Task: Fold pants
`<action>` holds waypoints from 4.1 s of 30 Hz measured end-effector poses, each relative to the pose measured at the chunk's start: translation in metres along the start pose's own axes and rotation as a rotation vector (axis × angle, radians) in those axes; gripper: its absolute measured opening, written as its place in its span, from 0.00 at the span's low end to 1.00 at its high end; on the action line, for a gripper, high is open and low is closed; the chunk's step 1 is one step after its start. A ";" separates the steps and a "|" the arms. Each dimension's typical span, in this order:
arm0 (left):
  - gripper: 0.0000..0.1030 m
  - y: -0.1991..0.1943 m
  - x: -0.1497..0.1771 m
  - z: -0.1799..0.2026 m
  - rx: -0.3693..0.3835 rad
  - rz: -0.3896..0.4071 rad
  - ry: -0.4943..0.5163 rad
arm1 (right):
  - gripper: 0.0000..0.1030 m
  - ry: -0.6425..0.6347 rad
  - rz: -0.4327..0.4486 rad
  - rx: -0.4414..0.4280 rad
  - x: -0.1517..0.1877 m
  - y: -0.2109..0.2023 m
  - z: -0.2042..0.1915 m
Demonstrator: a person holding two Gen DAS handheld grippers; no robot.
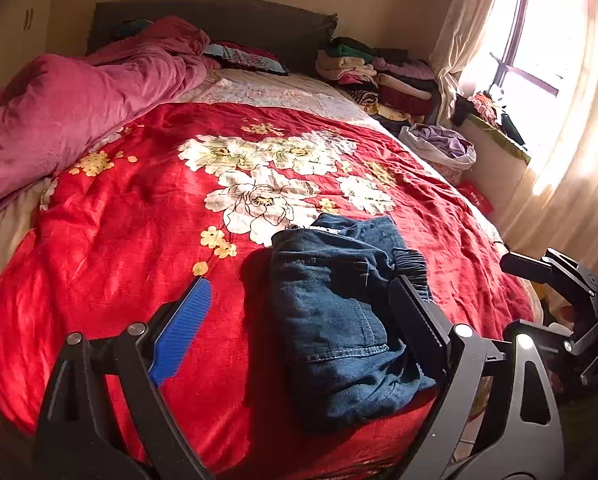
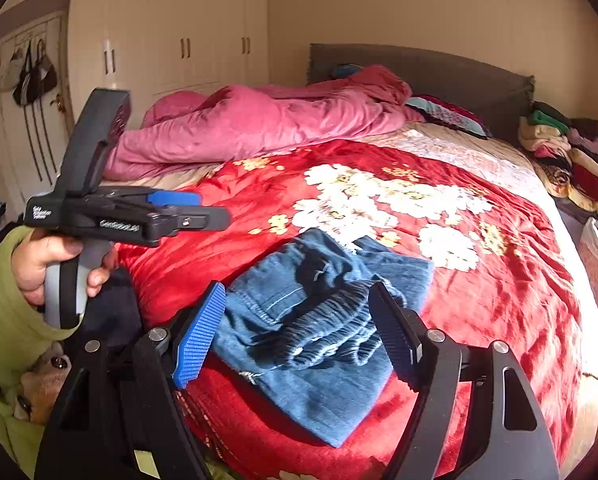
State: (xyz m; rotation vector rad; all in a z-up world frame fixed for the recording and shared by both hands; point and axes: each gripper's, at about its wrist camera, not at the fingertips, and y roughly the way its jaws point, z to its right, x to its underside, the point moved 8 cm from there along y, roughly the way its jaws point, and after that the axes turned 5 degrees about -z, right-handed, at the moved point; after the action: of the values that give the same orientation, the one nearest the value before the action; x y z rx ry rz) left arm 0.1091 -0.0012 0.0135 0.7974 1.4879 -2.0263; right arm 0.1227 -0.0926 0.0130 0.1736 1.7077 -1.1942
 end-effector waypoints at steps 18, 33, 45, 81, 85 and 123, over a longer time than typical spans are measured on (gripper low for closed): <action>0.87 0.021 0.011 -0.008 -0.001 -0.051 -0.033 | 0.83 0.204 -0.034 0.184 0.025 0.001 0.073; 0.88 0.061 0.031 -0.004 0.006 -0.145 -0.030 | 0.83 0.340 -0.153 0.163 0.057 0.042 0.099; 0.88 0.093 0.038 -0.004 -0.022 -0.201 -0.005 | 0.83 0.358 -0.198 0.106 0.057 0.075 0.096; 0.27 0.094 -0.028 0.023 0.032 -0.078 0.045 | 0.29 0.316 -0.048 -0.061 -0.014 0.101 0.082; 0.28 0.114 -0.026 0.010 -0.046 -0.106 0.065 | 0.31 0.358 -0.110 -0.032 -0.008 0.127 0.101; 0.91 0.025 0.020 -0.033 -0.101 -0.045 -0.071 | 0.95 0.314 -0.005 0.237 0.012 0.017 0.076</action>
State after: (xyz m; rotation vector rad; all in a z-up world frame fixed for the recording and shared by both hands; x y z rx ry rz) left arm 0.1175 0.0221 -0.0245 0.6501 1.5665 -1.9733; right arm 0.1759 -0.1476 -0.0074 0.5248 1.8277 -1.4299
